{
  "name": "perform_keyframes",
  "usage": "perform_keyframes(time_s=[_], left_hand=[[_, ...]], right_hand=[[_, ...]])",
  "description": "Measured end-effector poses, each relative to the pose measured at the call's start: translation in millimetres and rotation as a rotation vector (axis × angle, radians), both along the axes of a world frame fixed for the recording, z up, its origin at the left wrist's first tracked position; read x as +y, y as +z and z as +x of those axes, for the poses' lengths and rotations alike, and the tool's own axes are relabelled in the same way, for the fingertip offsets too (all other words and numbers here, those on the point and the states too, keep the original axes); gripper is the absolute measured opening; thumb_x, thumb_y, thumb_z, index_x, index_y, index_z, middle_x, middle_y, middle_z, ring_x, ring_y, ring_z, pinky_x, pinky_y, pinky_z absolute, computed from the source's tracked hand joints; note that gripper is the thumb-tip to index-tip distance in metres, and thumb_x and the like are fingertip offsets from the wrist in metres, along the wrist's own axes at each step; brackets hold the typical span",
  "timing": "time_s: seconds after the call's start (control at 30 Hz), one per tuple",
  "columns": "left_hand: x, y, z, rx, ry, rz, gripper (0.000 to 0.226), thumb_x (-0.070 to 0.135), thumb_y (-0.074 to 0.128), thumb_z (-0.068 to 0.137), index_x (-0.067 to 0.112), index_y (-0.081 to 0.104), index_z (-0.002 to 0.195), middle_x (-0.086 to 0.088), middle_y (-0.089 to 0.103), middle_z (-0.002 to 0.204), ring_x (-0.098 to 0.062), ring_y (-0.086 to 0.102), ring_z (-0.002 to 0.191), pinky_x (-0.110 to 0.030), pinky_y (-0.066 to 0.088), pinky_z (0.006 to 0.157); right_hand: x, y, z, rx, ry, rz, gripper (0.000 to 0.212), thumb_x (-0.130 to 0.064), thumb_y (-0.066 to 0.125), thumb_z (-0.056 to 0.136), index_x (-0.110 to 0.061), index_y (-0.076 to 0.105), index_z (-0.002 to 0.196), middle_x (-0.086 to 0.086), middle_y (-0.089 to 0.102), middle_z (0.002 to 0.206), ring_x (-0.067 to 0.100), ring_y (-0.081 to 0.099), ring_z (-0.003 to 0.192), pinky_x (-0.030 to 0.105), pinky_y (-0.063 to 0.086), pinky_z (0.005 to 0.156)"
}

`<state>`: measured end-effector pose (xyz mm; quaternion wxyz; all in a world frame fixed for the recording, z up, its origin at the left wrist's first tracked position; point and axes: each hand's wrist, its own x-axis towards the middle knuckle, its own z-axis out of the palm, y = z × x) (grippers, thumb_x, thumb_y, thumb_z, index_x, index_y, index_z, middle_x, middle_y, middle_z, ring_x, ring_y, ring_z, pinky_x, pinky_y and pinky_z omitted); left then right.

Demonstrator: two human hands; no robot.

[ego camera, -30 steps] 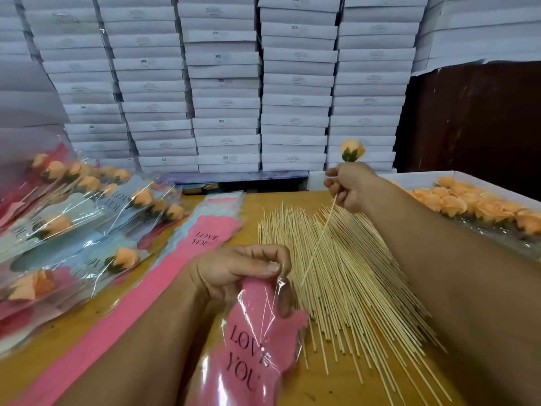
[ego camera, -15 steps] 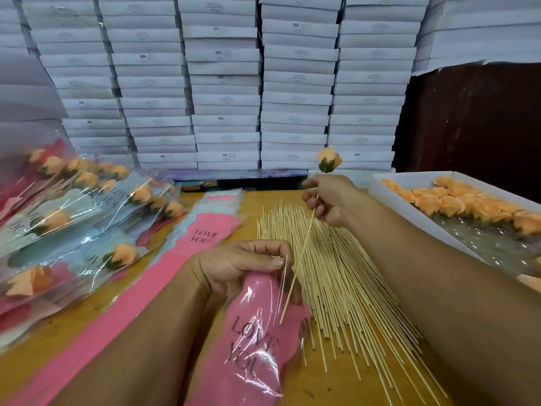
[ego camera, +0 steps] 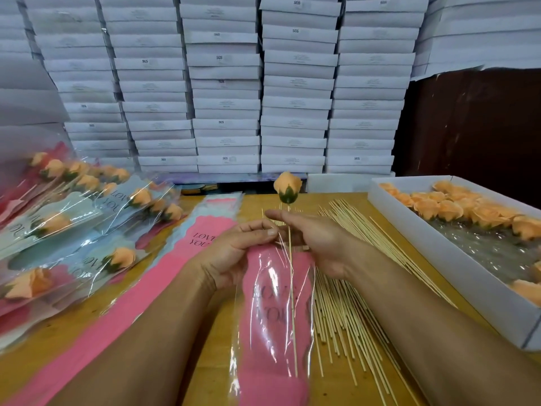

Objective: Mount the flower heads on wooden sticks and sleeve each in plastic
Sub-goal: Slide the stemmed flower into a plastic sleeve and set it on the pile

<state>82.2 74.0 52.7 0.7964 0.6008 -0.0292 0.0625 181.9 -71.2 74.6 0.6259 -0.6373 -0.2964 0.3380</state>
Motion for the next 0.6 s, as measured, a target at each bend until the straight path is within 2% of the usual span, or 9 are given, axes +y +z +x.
perform_keyframes(time_s=[0.03,0.1,0.23,0.3,0.37,0.43,0.5,0.53,0.6], left_hand=[[0,0,0,-0.014,0.027,-0.006,0.007,0.014,0.073,0.077,0.011,0.073,0.083,-0.013,0.071,0.084,-0.022,0.069,0.073,-0.032,0.059,0.070],[1,0,1,-0.033,0.055,-0.016,0.012,0.015,0.074,0.076,0.009,0.073,0.086,-0.015,0.071,0.087,-0.025,0.069,0.076,-0.034,0.059,0.075],[-1,0,3,-0.074,0.034,-0.032,0.006,0.012,0.071,0.078,0.008,0.073,0.082,-0.018,0.071,0.096,-0.026,0.069,0.082,-0.038,0.058,0.081],[-3,1,3,-0.083,0.021,-0.037,0.005,0.009,0.067,0.080,0.008,0.072,0.079,-0.016,0.071,0.092,-0.024,0.069,0.077,-0.035,0.059,0.076],[-5,2,2,-0.072,0.028,-0.012,0.009,0.009,0.065,0.081,0.009,0.072,0.076,-0.012,0.070,0.081,-0.019,0.067,0.068,-0.029,0.058,0.066],[-7,2,1,-0.061,0.020,0.023,0.009,0.008,0.063,0.081,0.007,0.071,0.077,-0.013,0.069,0.079,-0.018,0.066,0.065,-0.027,0.056,0.062],[-10,2,1,-0.042,-0.017,0.045,0.005,0.007,0.063,0.082,0.003,0.066,0.081,-0.017,0.069,0.084,-0.020,0.066,0.066,-0.028,0.056,0.063],[-11,1,1,-0.038,-0.031,0.049,0.006,0.007,0.065,0.081,0.001,0.064,0.083,-0.019,0.069,0.087,-0.021,0.067,0.068,-0.028,0.057,0.065],[-13,-1,2,-0.034,-0.041,0.054,0.005,0.007,0.066,0.081,0.003,0.065,0.084,-0.016,0.071,0.090,-0.021,0.068,0.072,-0.030,0.057,0.070]], right_hand=[[-1,-2,0,-0.008,0.023,0.009,0.024,-0.037,0.054,0.103,-0.035,0.076,0.111,-0.005,0.079,0.101,0.012,0.075,0.090,0.030,0.060,0.078],[-4,-4,1,-0.035,0.054,0.026,0.027,-0.038,0.051,0.104,-0.038,0.077,0.113,-0.008,0.077,0.110,0.014,0.072,0.107,0.038,0.055,0.099],[-12,-4,5,-0.082,0.106,0.014,0.044,-0.054,0.038,0.104,-0.034,0.073,0.120,-0.008,0.074,0.119,0.014,0.066,0.117,0.047,0.046,0.110],[-15,-3,10,-0.069,0.053,-0.016,0.063,-0.068,0.034,0.098,-0.024,0.074,0.119,0.002,0.075,0.119,0.023,0.066,0.117,0.049,0.046,0.106],[-17,-1,14,0.001,-0.037,0.030,0.067,-0.070,0.037,0.097,-0.018,0.071,0.121,0.016,0.071,0.121,0.034,0.070,0.108,0.052,0.051,0.098],[-18,2,16,0.090,-0.061,0.143,0.053,-0.061,0.046,0.099,-0.021,0.064,0.129,0.020,0.067,0.123,0.036,0.072,0.094,0.046,0.060,0.079],[-20,2,19,0.184,-0.058,0.280,0.045,-0.047,0.052,0.102,-0.027,0.050,0.142,0.017,0.067,0.118,0.034,0.071,0.085,0.040,0.058,0.063],[-20,3,20,0.203,-0.061,0.324,0.042,-0.039,0.053,0.103,-0.032,0.046,0.144,0.015,0.068,0.113,0.033,0.071,0.083,0.039,0.058,0.062],[-21,3,19,0.187,-0.064,0.342,0.037,-0.023,0.053,0.104,-0.027,0.053,0.141,0.014,0.070,0.103,0.030,0.072,0.080,0.040,0.061,0.064]])
